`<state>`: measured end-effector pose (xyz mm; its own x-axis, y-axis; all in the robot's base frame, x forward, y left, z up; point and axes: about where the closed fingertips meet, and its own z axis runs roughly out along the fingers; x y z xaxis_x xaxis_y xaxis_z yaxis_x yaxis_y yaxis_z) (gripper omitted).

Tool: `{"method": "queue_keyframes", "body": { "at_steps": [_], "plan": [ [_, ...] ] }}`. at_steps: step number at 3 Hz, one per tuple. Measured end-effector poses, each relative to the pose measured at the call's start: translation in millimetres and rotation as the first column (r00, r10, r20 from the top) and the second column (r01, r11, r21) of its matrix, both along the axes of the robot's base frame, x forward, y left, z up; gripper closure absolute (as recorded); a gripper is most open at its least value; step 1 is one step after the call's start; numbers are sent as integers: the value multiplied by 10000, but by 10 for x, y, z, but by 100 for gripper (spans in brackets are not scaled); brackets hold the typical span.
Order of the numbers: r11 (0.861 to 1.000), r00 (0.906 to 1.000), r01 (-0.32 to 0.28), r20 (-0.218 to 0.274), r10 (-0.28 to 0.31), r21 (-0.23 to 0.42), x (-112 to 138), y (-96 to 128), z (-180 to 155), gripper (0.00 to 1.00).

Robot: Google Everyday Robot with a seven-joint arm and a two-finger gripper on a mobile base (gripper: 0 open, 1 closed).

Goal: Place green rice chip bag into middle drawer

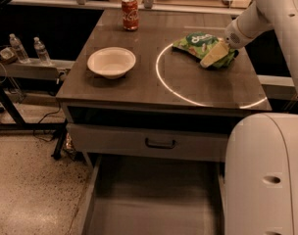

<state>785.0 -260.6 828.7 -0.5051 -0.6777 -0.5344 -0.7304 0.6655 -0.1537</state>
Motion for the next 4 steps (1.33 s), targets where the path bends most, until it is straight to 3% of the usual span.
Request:
{"method": "queue_keyframes", "body": {
  "at_steps": [1,2,4],
  "plan": [
    [10000,10000,-2,4,2,3,-2,0,45,87],
    [10000,10000,-3,6,3,4,-3,0,56,100],
    [10000,10000,-4,8,4,5,-3,0,64,100]
  ]
}}
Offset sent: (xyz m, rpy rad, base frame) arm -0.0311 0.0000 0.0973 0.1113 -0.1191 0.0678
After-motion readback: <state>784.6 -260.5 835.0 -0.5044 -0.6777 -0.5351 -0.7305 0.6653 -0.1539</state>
